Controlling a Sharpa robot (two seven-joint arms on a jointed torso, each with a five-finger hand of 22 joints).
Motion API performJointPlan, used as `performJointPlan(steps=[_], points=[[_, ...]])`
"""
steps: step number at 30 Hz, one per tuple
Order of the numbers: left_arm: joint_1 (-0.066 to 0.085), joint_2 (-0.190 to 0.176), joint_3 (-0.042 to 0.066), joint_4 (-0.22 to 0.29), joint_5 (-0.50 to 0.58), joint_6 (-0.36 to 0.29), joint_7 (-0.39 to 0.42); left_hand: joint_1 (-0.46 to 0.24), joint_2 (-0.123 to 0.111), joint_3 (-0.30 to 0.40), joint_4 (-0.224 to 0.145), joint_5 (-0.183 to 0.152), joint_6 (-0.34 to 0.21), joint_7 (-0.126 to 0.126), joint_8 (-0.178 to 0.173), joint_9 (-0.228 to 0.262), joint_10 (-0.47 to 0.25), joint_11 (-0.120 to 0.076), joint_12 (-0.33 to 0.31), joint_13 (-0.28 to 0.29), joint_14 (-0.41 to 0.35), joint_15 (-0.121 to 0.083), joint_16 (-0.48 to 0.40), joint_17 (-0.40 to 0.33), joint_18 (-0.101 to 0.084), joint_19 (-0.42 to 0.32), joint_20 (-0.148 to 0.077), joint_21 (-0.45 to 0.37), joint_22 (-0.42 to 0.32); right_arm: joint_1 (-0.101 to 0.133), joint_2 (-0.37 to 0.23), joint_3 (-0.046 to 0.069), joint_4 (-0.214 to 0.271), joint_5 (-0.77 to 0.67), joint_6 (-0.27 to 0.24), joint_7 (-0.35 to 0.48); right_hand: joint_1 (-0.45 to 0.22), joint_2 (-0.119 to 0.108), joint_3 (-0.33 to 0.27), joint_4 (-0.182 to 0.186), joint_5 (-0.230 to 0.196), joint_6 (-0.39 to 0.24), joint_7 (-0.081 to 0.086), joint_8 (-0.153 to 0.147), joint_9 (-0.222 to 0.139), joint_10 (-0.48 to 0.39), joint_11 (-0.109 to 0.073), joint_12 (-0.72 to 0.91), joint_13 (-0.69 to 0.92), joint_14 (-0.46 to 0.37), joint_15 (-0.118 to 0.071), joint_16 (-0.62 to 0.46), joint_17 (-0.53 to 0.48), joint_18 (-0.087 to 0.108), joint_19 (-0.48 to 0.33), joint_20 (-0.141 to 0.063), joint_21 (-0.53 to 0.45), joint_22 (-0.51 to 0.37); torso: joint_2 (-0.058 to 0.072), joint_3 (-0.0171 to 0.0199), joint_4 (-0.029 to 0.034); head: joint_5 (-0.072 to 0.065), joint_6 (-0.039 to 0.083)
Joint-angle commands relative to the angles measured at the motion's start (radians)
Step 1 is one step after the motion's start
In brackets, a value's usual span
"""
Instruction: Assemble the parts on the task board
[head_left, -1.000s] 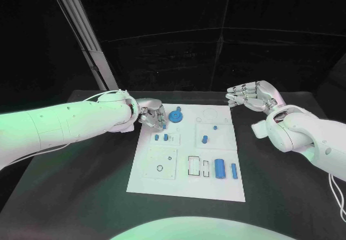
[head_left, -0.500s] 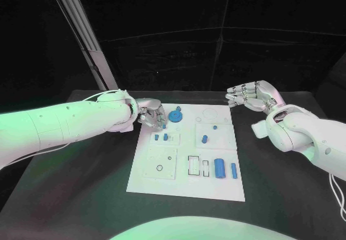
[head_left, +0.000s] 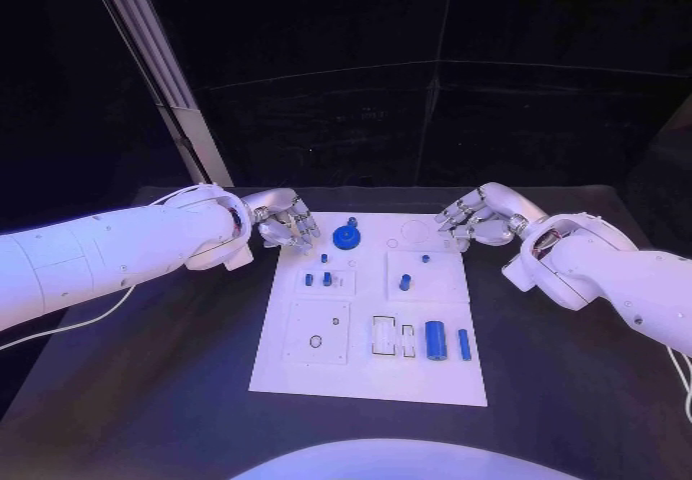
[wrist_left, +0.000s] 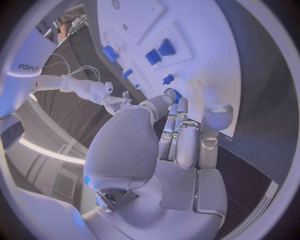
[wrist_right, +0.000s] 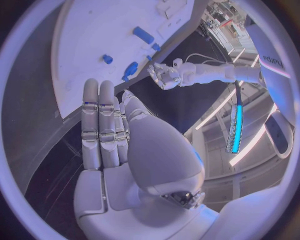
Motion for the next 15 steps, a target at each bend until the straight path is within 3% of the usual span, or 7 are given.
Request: performJointPlan(steps=[1,4,7,12,15], points=[[0.002,-0.011,0.000,0.028,0.378,-0.058,0.144,-0.027,0.002,-0.002,0.009,0.007,0.011,0.004,-0.001,0.001,-0.007,0.005,-0.003,0.000,-0.032,0.008,-0.047,-0.089,0.028,-0.052,0.004,-0.095,-0.099,0.001,0.004,0.000,0.011,-0.332,0.103,-0.099,0.004,-0.010,0.011,-0.005,-0.014,0.018,-0.004,-0.006,-0.006,0.023,-0.005,-0.025,-0.001,0.047,-0.011,0.072,0.056,0.007,0.014,-0.014,0.068,0.046,-0.001,0.0003,0.0013,-0.008,0.004],[0.001,-0.019,-0.001,0.059,0.565,-0.069,0.208,-0.041,0.020,0.009,0.021,0.028,0.002,0.017,-0.006,0.000,-0.041,0.018,-0.012,-0.004,-0.118,0.018,-0.164,-0.289,0.057,-0.143,0.013,-0.259,-0.257,-0.001,0.008,0.000,0.018,-0.430,0.109,-0.122,0.003,-0.017,0.026,-0.006,-0.016,0.023,-0.006,-0.015,-0.007,0.033,-0.006,-0.045,0.000,0.049,-0.015,0.132,0.103,0.007,0.002,-0.018,0.119,0.085,-0.001,0.0009,0.0010,-0.016,0.009],[-0.001,-0.023,-0.002,0.088,0.749,-0.075,0.267,-0.042,0.033,0.019,0.022,0.031,-0.002,0.021,-0.006,0.001,-0.053,0.023,-0.008,-0.003,-0.162,0.021,-0.224,-0.387,0.059,-0.161,0.018,-0.286,-0.273,-0.006,0.013,0.000,0.024,-0.499,0.106,-0.140,-0.003,-0.030,0.041,-0.003,-0.022,0.022,-0.009,-0.020,-0.008,0.038,-0.006,-0.066,0.001,0.039,-0.017,0.201,0.156,0.006,-0.013,-0.017,0.183,0.132,-0.001,-0.0034,0.0034,-0.025,0.014],[-0.003,-0.028,-0.003,0.125,0.945,-0.068,0.333,-0.045,0.039,0.021,0.022,0.031,0.000,0.022,-0.002,0.002,-0.055,0.022,0.002,-0.001,-0.182,0.022,-0.249,-0.429,0.059,-0.168,0.019,-0.302,-0.284,-0.010,0.028,0.000,0.029,-0.567,0.099,-0.162,-0.017,-0.035,0.054,0.009,-0.033,0.002,0.000,-0.022,-0.010,0.014,0.002,-0.093,-0.002,0.040,-0.010,0.247,0.191,0.005,-0.029,-0.013,0.232,0.174,0.000,-0.0004,0.0009,-0.027,0.020],[-0.004,-0.032,-0.004,0.141,0.995,-0.060,0.353,-0.048,0.041,0.019,0.021,0.031,0.003,0.020,0.002,0.003,-0.053,0.021,0.010,0.001,-0.191,0.022,-0.260,-0.449,0.060,-0.171,0.020,-0.311,-0.289,-0.012,0.035,0.001,0.033,-0.592,0.089,-0.174,-0.023,-0.043,0.065,0.014,-0.042,-0.012,0.005,-0.021,-0.009,0.002,0.006,-0.108,-0.002,0.040,-0.006,0.292,0.222,-0.005,-0.016,-0.008,0.329,0.280,0.001,-0.0003,0.0011,-0.031,0.021]])
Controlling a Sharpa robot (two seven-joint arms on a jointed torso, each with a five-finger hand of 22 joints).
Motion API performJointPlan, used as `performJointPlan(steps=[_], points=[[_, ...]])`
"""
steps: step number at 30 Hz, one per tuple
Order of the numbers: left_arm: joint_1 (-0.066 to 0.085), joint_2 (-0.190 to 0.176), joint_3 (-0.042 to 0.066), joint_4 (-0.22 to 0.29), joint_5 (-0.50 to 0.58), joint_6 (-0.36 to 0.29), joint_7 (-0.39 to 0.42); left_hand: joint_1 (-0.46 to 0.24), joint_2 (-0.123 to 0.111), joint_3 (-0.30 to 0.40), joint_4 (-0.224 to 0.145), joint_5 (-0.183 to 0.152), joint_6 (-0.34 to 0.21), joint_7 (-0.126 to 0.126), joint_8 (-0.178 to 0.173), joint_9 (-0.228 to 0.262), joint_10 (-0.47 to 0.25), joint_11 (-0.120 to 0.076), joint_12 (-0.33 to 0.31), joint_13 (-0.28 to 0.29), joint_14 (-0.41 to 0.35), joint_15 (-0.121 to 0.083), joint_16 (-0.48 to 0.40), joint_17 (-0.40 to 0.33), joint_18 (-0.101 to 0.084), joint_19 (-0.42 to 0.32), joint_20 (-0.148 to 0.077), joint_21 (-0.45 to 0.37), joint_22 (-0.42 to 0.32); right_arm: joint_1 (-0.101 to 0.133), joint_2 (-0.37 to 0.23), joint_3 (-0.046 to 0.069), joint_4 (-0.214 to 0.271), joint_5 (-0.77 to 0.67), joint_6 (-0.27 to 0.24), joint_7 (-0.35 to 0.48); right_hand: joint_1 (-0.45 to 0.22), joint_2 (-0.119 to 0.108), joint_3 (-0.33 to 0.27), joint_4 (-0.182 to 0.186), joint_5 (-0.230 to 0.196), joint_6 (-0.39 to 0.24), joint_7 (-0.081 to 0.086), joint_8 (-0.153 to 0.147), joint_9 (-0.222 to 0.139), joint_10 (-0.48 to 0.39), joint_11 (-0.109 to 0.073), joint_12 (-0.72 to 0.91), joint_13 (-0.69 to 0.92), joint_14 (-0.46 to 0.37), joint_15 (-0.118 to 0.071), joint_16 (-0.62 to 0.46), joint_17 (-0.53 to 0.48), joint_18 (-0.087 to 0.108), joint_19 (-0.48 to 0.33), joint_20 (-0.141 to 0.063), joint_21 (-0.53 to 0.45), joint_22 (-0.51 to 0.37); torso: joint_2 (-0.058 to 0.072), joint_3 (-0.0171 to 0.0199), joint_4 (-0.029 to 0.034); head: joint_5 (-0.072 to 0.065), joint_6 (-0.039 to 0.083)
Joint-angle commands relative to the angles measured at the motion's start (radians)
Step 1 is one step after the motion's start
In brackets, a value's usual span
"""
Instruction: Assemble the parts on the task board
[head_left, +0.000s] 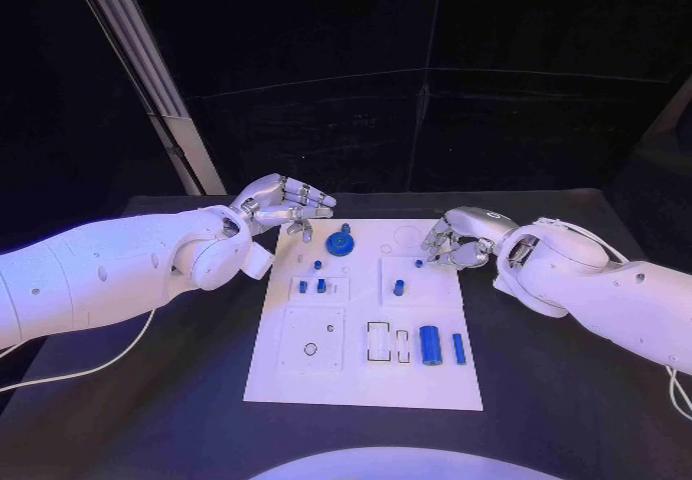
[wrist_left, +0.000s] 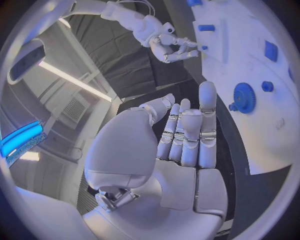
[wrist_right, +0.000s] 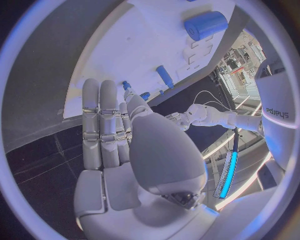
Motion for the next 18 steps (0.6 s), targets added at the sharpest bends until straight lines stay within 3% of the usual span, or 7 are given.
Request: performJointPlan(steps=[1,5,8,18], points=[[0.000,-0.003,0.000,0.015,0.230,-0.004,0.100,-0.003,0.009,0.001,-0.001,0.003,0.002,0.004,0.003,0.001,-0.002,-0.001,0.008,0.002,-0.012,-0.002,-0.011,-0.014,0.014,-0.008,0.001,-0.009,-0.003,0.000,0.006,0.001,0.005,-0.117,0.002,-0.047,-0.006,-0.012,0.016,0.002,-0.008,-0.013,0.002,-0.002,0.000,-0.010,0.001,-0.012,0.000,0.032,0.008,0.045,0.031,-0.009,0.009,0.007,0.087,0.094,0.002,0.0008,-0.0004,-0.005,0.002],[0.000,-0.006,0.000,0.025,0.254,-0.004,0.111,-0.007,0.010,-0.002,-0.001,0.003,0.003,0.003,0.006,0.001,-0.003,-0.001,0.014,0.003,-0.020,-0.002,-0.020,-0.030,0.014,-0.010,0.000,-0.016,-0.008,-0.002,0.015,0.001,0.004,-0.130,0.002,-0.053,-0.013,-0.020,0.034,0.009,-0.010,-0.021,0.008,-0.002,0.000,-0.015,0.005,-0.022,0.000,0.019,0.011,0.097,0.065,-0.016,0.007,0.011,0.170,0.184,0.002,0.0009,-0.0009,-0.009,0.003],[0.000,-0.009,-0.001,0.031,0.283,-0.008,0.121,-0.013,0.009,-0.008,0.001,0.002,0.000,0.004,0.006,0.001,-0.008,0.000,0.016,0.003,-0.022,-0.002,-0.022,-0.035,0.014,-0.010,0.001,-0.021,-0.012,-0.002,0.022,0.001,0.003,-0.125,0.024,-0.054,-0.016,-0.022,0.048,0.013,-0.011,-0.023,0.009,-0.001,0.001,-0.014,0.005,-0.024,0.000,0.018,0.012,0.158,0.117,-0.023,0.012,0.014,0.223,0.243,0.003,0.0015,-0.0014,-0.002,0.004],[-0.001,-0.011,-0.001,0.043,0.314,-0.014,0.122,-0.015,0.008,-0.010,0.001,0.002,-0.002,0.005,0.006,0.001,-0.011,0.001,0.017,0.003,-0.023,-0.001,-0.022,-0.036,0.014,-0.010,0.001,-0.023,-0.014,-0.003,0.041,0.001,-0.006,-0.116,0.089,-0.056,-0.020,-0.026,0.083,0.018,-0.014,-0.020,0.007,0.000,0.002,-0.010,0.005,-0.027,0.000,0.018,0.013,0.290,0.231,-0.037,0.026,0.017,0.326,0.363,0.003,0.0010,0.0001,-0.004,-0.001]])
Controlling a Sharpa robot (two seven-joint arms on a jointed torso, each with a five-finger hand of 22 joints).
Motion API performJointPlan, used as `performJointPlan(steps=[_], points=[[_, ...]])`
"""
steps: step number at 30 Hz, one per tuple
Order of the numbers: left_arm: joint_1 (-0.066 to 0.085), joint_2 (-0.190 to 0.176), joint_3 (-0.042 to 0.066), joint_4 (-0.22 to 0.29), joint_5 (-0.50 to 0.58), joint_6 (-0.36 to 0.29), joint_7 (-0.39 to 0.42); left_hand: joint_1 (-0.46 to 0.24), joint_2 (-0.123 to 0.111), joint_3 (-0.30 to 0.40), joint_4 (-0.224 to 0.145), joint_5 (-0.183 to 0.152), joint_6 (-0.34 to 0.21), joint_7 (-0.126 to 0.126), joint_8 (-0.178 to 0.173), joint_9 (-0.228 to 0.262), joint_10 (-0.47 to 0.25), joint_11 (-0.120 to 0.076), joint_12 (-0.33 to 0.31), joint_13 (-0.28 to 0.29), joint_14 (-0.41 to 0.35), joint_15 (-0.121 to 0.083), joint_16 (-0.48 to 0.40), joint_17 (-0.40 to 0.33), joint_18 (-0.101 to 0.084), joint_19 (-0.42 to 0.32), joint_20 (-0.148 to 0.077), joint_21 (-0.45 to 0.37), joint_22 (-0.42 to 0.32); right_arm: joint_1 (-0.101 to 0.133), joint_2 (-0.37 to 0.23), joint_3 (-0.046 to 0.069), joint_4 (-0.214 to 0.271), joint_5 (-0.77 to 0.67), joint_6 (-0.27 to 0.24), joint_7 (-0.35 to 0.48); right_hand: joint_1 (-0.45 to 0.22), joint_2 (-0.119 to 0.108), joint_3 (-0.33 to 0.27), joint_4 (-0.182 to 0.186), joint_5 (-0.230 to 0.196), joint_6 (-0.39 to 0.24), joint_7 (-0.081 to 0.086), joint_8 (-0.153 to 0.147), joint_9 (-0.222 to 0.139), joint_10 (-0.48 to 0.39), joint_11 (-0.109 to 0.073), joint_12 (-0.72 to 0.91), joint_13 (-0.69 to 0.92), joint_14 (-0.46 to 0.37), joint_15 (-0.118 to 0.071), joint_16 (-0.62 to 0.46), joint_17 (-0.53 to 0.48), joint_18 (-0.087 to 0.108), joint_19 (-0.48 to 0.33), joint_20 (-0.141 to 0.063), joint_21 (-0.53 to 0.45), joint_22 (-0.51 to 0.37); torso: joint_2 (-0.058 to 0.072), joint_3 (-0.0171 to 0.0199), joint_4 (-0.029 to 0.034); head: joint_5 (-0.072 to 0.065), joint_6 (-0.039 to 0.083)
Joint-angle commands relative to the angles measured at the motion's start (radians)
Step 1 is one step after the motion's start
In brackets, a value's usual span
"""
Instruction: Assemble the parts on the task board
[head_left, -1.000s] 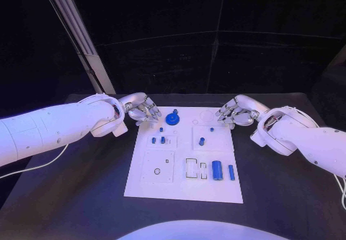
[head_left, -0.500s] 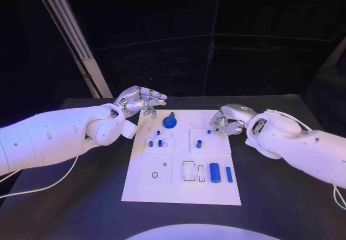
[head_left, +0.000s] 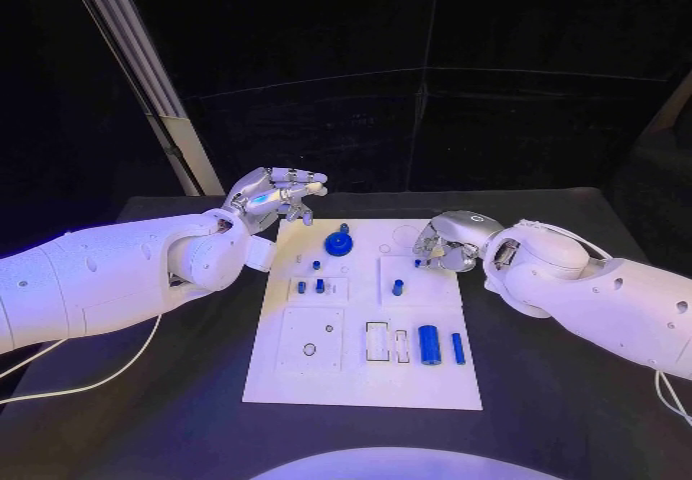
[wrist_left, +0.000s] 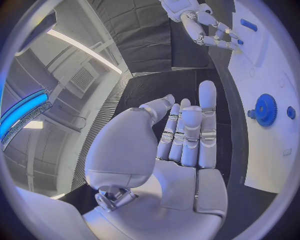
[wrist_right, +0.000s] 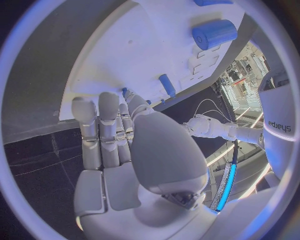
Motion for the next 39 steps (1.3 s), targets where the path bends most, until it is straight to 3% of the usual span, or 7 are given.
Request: performJointPlan(steps=[1,13,17,19,39], points=[[0.001,0.000,0.000,0.006,0.047,-0.005,0.030,-0.009,0.002,-0.004,0.001,0.002,-0.002,0.005,0.006,0.000,-0.004,0.001,0.006,0.001,-0.006,-0.002,-0.005,-0.001,0.014,-0.007,-0.001,-0.005,-0.001,0.002,0.005,0.001,-0.003,-0.013,0.057,-0.011,-0.003,-0.009,0.012,0.001,-0.005,-0.002,-0.001,0.000,0.002,-0.004,-0.001,-0.004,0.000,0.019,0.005,0.034,0.030,-0.022,0.012,0.000,0.026,0.031,0.000,-0.0004,0.0004,-0.001,-0.001],[0.001,0.007,0.000,0.000,0.050,0.000,0.027,-0.016,0.013,-0.009,0.007,0.002,-0.003,0.005,0.009,0.001,-0.007,0.001,0.013,0.002,-0.010,-0.001,-0.009,-0.011,0.014,-0.006,-0.001,-0.012,-0.007,0.002,0.014,-0.001,-0.007,-0.028,0.098,-0.013,-0.003,-0.015,0.054,0.001,-0.013,0.018,-0.008,0.002,0.003,0.010,-0.007,-0.005,0.000,0.017,0.002,0.122,0.103,-0.033,0.025,0.000,0.098,0.118,-0.001,-0.0004,-0.0013,0.000,-0.006],[0.001,0.007,0.000,-0.003,0.050,0.002,0.027,-0.016,0.013,-0.010,0.007,0.002,-0.003,0.005,0.010,0.001,-0.007,0.001,0.014,0.002,-0.010,-0.001,-0.010,-0.013,0.014,-0.006,0.000,-0.013,-0.007,0.002,0.018,-0.001,-0.008,-0.030,0.103,-0.013,-0.001,-0.011,0.088,0.002,-0.071,0.029,-0.012,0.002,0.003,0.023,-0.011,-0.006,0.001,0.020,0.000,0.170,0.144,-0.039,0.034,-0.002,0.134,0.163,-0.001,0.0005,-0.0008,0.001,-0.008],[0.001,0.008,0.000,-0.004,0.050,0.003,0.025,-0.016,0.014,-0.010,0.007,0.002,-0.003,0.005,0.010,0.001,-0.007,0.001,0.014,0.002,-0.009,-0.001,-0.008,-0.011,0.014,-0.006,0.000,-0.013,-0.007,0.002,0.019,-0.002,-0.008,-0.030,0.108,-0.016,-0.003,-0.015,0.106,0.001,-0.081,0.031,-0.013,0.001,0.003,0.026,-0.011,-0.008,0.001,0.018,0.000,0.187,0.157,-0.042,0.036,-0.002,0.147,0.178,-0.001,0.0007,-0.0003,0.001,-0.008],[0.001,0.005,0.000,-0.004,0.050,0.009,0.016,-0.018,0.016,-0.014,0.009,0.001,-0.003,0.004,0.012,0.001,-0.009,0.000,0.018,0.003,-0.005,-0.001,-0.002,-0.001,0.014,-0.001,0.000,-0.013,-0.008,0.001,0.042,-0.011,-0.005,-0.108,0.173,-0.066,-0.017,-0.037,0.169,-0.002,-0.089,0.039,-0.014,0.000,0.002,0.038,-0.013,-0.013,0.002,0.014,-0.001,0.234,0.188,-0.047,0.038,-0.001,0.184,0.221,-0.002,-0.0004,-0.0008,-0.002,-0.012]])
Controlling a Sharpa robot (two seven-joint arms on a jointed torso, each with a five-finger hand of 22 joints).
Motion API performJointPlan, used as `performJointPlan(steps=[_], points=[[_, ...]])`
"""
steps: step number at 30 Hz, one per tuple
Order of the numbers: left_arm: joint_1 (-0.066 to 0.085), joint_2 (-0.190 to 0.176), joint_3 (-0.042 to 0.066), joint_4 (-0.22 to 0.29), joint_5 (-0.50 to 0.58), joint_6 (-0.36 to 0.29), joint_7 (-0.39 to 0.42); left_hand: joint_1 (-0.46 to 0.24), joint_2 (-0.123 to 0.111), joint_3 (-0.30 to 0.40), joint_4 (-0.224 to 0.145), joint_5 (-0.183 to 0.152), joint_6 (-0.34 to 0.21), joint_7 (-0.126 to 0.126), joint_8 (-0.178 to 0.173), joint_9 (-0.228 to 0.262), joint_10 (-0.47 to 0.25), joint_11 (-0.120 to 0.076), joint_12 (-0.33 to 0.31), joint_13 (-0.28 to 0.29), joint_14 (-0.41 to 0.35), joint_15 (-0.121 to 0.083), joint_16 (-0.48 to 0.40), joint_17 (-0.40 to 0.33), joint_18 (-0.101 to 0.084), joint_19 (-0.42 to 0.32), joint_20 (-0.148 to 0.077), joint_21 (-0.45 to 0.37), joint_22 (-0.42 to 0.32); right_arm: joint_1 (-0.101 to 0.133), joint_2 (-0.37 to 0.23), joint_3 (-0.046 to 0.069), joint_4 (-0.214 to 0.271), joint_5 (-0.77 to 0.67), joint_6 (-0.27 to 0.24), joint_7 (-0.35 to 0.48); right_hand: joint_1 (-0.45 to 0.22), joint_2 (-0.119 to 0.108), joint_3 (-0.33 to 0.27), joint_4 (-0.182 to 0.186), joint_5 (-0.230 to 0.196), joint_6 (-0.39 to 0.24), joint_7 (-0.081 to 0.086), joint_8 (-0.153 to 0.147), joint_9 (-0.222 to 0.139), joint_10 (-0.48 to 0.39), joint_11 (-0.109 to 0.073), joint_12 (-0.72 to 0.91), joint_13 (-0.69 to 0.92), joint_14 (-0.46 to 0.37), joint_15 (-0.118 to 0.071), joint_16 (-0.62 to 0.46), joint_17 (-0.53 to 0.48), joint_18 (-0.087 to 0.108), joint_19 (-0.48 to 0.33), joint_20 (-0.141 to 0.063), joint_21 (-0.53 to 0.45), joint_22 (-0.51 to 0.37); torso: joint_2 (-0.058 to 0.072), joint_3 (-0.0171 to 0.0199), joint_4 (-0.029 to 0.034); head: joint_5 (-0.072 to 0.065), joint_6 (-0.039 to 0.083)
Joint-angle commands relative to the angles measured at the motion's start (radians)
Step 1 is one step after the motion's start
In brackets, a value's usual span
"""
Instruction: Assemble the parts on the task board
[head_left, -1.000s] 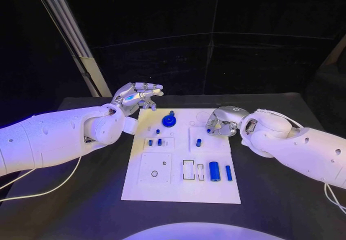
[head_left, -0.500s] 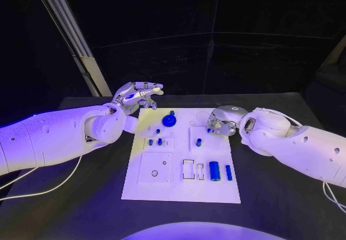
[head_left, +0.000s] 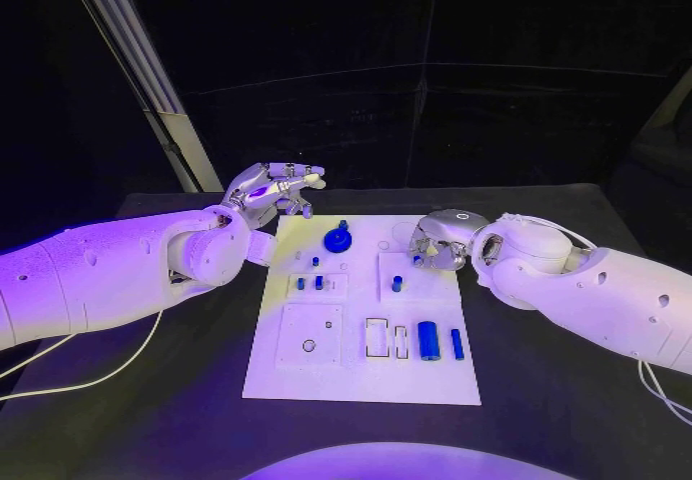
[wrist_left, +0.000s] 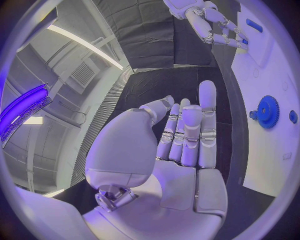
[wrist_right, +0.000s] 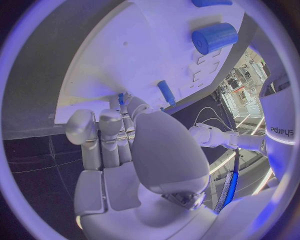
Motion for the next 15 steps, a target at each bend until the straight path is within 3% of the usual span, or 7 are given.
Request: performJointPlan(steps=[1,9,15], points=[[0.001,-0.001,0.001,0.001,0.006,0.010,0.009,-0.005,0.003,-0.007,0.002,0.001,-0.003,0.004,0.005,0.001,-0.009,0.000,0.005,0.001,-0.001,0.003,0.003,0.001,0.014,-0.001,0.000,-0.006,-0.001,-0.009,0.004,-0.009,0.000,-0.042,0.081,-0.027,-0.001,-0.013,0.010,0.000,-0.005,0.008,0.002,0.000,0.000,0.007,0.003,-0.005,-0.001,0.014,-0.001,0.006,0.002,-0.015,0.004,0.001,0.007,0.004,0.000,0.0002,0.0002,0.000,0.000],[0.001,-0.001,0.001,0.001,0.006,0.010,0.007,-0.003,0.004,-0.008,-0.001,0.002,-0.004,0.003,0.006,0.001,-0.010,0.000,0.007,0.001,-0.002,0.002,0.003,-0.001,0.014,0.001,0.000,-0.006,-0.002,-0.011,0.010,-0.011,0.008,-0.072,0.096,-0.041,-0.003,-0.019,0.023,-0.003,-0.006,0.009,0.003,0.000,0.000,0.009,0.003,-0.006,-0.001,0.013,0.000,0.014,0.007,-0.016,0.003,0.001,0.012,0.010,0.000,0.0002,-0.0006,-0.001,0.000],[0.001,-0.001,0.001,0.001,0.006,0.010,0.005,-0.001,0.005,-0.008,-0.002,0.002,-0.004,0.003,0.006,0.001,-0.011,-0.001,0.008,0.001,-0.002,0.002,0.003,-0.002,0.014,0.002,0.000,-0.006,-0.002,-0.012,0.012,-0.012,0.012,-0.111,0.092,-0.068,0.009,-0.021,0.069,-0.021,-0.021,0.018,0.001,0.002,0.001,0.019,0.002,-0.006,0.000,0.011,-0.003,0.028,0.014,-0.018,0.006,0.000,0.026,0.028,0.000,0.0005,-0.0002,-0.003,0.000]])
